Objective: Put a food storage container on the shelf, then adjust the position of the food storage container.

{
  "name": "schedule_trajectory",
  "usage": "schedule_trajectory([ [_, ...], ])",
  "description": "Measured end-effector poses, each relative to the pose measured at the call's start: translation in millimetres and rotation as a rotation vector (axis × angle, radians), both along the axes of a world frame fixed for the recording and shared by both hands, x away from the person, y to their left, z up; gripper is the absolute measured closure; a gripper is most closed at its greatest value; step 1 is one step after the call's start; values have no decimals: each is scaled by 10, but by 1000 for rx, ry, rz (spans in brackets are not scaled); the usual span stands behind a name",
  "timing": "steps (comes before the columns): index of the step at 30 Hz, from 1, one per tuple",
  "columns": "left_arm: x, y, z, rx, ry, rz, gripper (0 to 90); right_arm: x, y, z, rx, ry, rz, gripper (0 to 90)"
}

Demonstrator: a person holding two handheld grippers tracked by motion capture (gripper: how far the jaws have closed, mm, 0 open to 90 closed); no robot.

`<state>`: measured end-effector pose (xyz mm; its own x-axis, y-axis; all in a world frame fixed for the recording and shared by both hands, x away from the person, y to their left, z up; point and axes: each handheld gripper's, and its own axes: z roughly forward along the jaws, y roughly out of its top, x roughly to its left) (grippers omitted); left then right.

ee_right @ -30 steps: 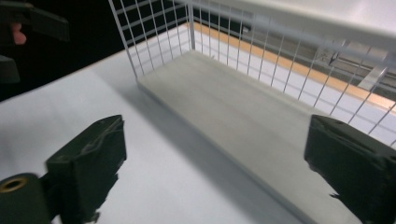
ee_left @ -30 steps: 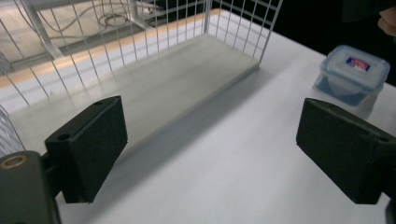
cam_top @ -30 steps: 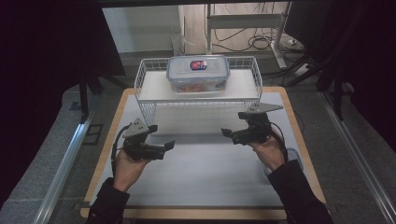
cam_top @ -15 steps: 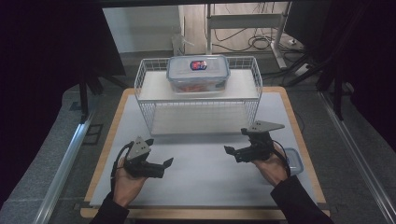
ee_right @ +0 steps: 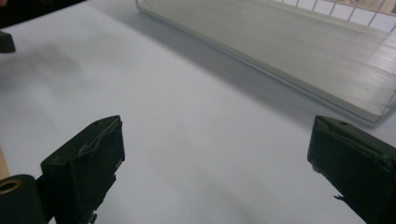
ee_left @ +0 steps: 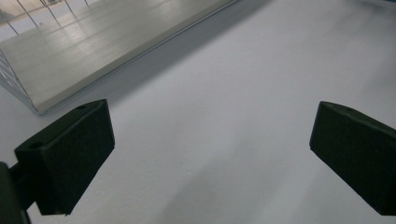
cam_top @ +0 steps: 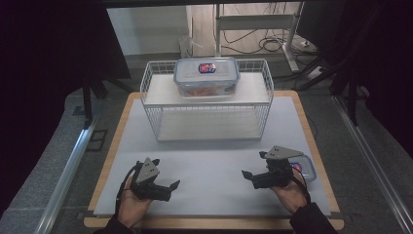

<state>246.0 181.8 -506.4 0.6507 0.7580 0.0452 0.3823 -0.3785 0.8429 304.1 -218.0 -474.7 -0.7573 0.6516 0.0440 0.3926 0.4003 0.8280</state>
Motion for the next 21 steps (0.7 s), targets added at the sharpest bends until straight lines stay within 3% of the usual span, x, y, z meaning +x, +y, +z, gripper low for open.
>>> schedule_trajectory([
  [4,-6,6,6,-3,-11,10,0,-5,-37,-28,-18,-2,-25,36],
  [15,7,62,2,-23,-3,34,2,55,-118,-54,-46,68,-120,25],
  [16,10,58,-1,-15,-1,34,3,46,-156,-35,-67,66,-140,172],
  [19,15,53,-11,-10,6,32,4,25,-242,20,-86,73,-146,495],
  [20,17,52,-16,-9,10,32,4,19,-277,36,-97,75,-144,587],
  [21,21,52,-22,-7,14,32,4,19,-277,36,-97,75,-144,587],
])
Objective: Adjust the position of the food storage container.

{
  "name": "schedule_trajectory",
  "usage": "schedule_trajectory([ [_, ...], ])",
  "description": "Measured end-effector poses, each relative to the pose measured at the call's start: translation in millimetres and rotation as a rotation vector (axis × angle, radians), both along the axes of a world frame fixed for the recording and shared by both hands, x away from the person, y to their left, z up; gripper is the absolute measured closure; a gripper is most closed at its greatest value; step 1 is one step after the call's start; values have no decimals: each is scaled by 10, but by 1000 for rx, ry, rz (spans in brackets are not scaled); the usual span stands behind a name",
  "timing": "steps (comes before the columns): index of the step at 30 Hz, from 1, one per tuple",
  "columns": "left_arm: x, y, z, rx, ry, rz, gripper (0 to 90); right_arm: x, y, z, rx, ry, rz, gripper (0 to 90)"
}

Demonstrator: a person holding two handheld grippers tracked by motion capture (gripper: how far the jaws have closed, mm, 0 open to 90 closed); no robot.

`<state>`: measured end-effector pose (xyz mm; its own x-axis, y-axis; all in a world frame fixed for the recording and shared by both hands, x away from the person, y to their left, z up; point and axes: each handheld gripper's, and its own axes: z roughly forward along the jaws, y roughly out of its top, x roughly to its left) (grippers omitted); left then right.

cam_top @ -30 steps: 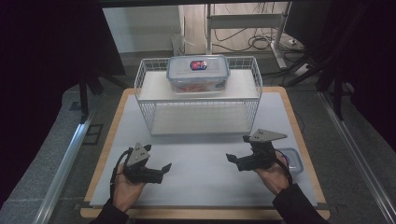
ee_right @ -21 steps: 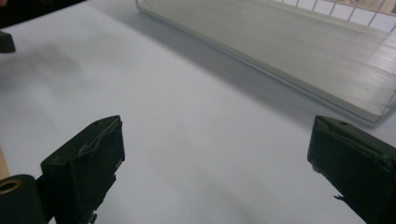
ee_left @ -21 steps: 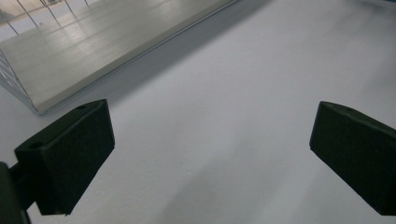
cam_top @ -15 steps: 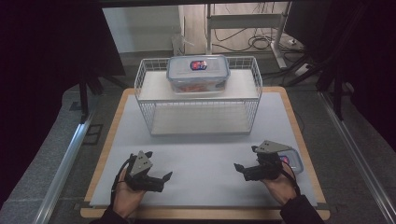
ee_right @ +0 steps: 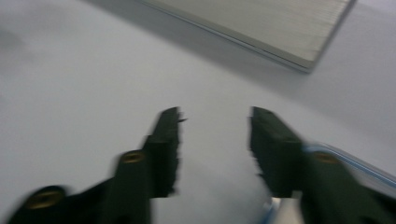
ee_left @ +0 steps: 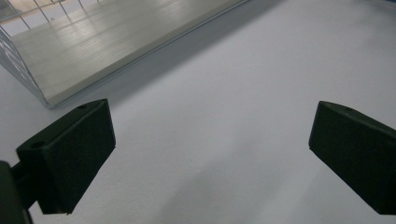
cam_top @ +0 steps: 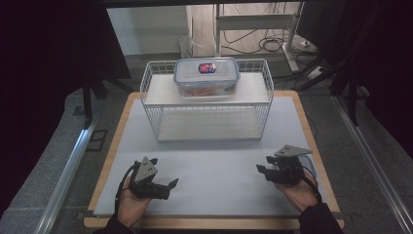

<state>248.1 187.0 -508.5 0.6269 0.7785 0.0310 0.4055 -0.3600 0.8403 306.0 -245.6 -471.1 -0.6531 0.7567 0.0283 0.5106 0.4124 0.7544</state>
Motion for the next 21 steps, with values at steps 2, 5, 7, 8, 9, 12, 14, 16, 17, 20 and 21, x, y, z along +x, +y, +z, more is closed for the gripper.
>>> schedule_trajectory([
  [2,6,6,-7,-1,8,-1,5,-15,-126,32,-30,-10,-7,766],
  [5,8,8,-11,-4,10,-1,7,-14,-202,32,-41,-6,-22,823],
  [7,10,9,-14,-5,13,-1,7,-17,-340,33,-38,5,-57,887],
  [8,12,7,-18,-1,16,-1,8,-20,-379,37,-37,5,-70,899],
  [9,13,6,-21,0,18,-2,8,-21,-407,41,-36,4,-80,900],
  [12,19,4,-32,5,26,-6,9,-22,-512,46,-43,1,-113,900],
  [14,22,-1,-39,9,31,-8,11,-18,-608,50,-50,-3,-145,900],
  [16,25,-7,-46,12,34,-10,11,-15,-693,54,-46,-5,-172,900],
  [17,25,-7,-46,12,34,-10,11,-16,-742,57,-44,-7,-185,900],
  [20,23,-7,-44,13,31,-8,12,-23,-833,59,-39,-11,-213,900],
  [21,25,-5,-44,10,33,-8,12,-27,-876,60,-38,-14,-224,900],
])
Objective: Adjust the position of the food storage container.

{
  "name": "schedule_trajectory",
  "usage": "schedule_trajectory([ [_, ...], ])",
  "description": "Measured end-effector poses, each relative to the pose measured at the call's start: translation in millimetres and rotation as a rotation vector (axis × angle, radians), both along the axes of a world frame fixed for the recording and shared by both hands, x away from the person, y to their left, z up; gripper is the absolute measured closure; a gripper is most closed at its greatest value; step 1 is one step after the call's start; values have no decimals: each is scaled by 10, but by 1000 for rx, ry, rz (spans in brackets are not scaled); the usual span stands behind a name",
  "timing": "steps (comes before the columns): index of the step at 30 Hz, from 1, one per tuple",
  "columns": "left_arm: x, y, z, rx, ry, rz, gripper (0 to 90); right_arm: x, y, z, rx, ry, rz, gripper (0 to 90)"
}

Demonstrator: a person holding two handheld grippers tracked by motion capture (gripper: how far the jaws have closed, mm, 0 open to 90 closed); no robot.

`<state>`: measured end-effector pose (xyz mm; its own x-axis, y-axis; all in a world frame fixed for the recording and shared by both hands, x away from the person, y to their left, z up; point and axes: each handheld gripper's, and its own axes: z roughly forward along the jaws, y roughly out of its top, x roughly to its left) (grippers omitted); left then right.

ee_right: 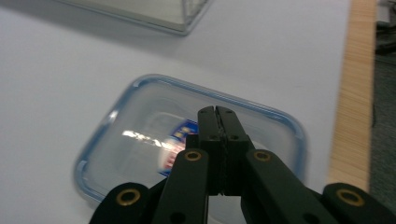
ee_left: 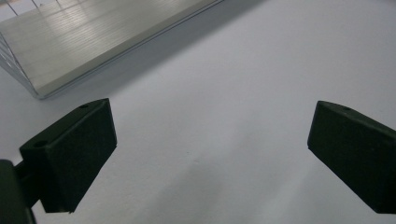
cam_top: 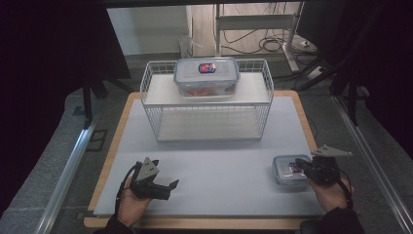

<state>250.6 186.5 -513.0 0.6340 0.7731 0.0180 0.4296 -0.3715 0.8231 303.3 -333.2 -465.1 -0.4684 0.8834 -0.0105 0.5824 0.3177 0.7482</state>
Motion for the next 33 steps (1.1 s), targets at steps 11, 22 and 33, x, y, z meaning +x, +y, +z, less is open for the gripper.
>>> schedule_trajectory([
  [11,9,-4,-9,9,4,2,12,-18,-364,-15,8,-20,-124,900],
  [22,20,0,-20,18,16,2,14,15,-459,-115,-7,43,-169,900],
  [33,25,-15,-37,15,19,0,15,17,-233,-111,5,74,-98,900],
])
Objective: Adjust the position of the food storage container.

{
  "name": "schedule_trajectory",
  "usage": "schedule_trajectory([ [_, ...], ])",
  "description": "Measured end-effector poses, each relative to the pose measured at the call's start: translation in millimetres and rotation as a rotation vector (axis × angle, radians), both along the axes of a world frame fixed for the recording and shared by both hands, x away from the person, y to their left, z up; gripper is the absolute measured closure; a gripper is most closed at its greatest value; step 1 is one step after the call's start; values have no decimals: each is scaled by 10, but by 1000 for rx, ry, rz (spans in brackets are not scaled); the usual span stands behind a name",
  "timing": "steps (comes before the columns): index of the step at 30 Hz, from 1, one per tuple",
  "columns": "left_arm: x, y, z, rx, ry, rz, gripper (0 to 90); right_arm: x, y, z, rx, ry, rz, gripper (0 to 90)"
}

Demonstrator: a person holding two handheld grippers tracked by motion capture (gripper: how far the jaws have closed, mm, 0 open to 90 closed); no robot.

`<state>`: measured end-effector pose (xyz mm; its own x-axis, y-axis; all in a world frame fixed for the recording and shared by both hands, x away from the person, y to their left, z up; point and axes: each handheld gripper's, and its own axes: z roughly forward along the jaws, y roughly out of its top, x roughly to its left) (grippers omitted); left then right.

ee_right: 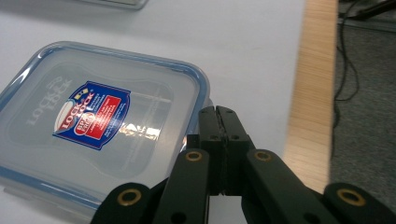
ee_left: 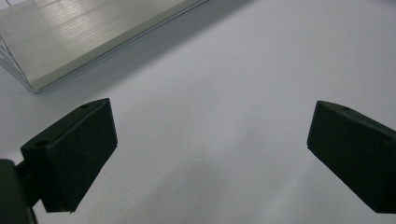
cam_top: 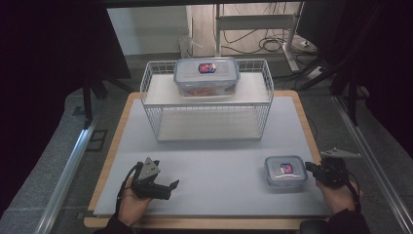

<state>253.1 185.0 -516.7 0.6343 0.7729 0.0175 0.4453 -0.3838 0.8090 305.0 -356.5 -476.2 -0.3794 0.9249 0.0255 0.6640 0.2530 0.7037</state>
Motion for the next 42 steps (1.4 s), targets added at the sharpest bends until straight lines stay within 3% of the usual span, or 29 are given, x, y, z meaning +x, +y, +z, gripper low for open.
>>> schedule_trajectory([
  [22,3,-17,-9,-7,-3,-15,15,-55,652,-51,26,59,209,900],
  [37,10,-23,-19,-9,4,-16,15,-46,1007,-73,20,63,319,900],
  [42,15,-22,-25,-13,8,-13,15,-39,1220,-82,21,71,372,900],
])
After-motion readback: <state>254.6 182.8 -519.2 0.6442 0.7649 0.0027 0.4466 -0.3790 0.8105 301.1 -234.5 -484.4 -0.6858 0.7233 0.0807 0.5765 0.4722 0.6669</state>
